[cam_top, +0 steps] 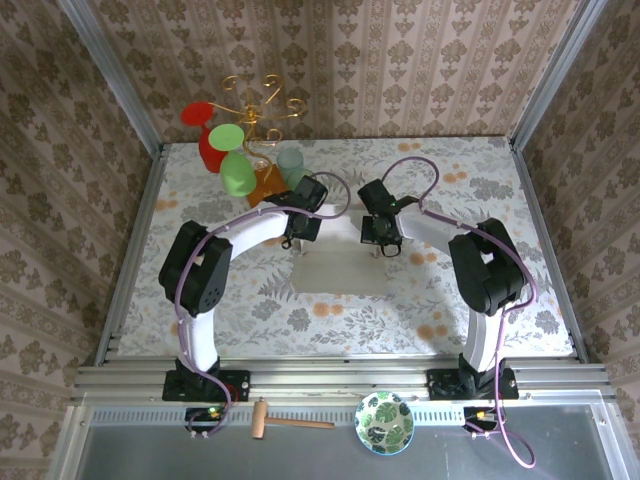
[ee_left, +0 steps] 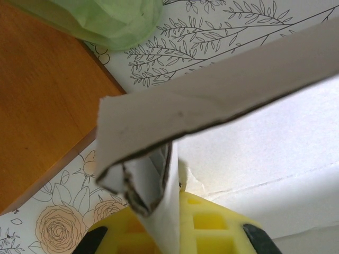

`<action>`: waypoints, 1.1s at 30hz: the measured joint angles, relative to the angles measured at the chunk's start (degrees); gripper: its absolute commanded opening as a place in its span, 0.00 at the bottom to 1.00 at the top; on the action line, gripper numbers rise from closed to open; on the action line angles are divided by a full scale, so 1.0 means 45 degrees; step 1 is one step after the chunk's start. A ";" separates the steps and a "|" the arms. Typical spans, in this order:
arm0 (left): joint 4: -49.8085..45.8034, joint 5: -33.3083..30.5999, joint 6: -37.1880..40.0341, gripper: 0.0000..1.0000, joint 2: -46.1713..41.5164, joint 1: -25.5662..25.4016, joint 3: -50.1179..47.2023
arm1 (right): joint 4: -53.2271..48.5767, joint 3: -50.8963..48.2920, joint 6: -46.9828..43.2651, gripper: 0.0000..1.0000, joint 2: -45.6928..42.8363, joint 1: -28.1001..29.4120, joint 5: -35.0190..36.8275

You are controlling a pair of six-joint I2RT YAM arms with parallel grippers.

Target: Fold the paper box

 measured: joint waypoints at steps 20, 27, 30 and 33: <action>-0.0019 -0.0675 0.0151 0.00 0.0112 -0.0287 0.0073 | -0.1064 0.0724 -0.0019 0.00 0.0379 0.0398 0.1001; -0.0005 -0.1268 0.0121 0.15 0.0151 -0.0520 0.0078 | -0.1413 0.1030 -0.0019 0.00 0.0597 0.0393 0.1001; -0.0005 -0.1083 0.0044 0.31 0.0151 -0.0452 -0.0049 | -0.1530 0.1030 -0.0044 0.00 0.0607 0.0364 0.1005; 0.0019 -0.0447 -0.0083 0.40 0.0126 -0.0262 -0.0253 | -0.1564 0.1030 -0.0078 0.00 0.0622 0.0321 0.1001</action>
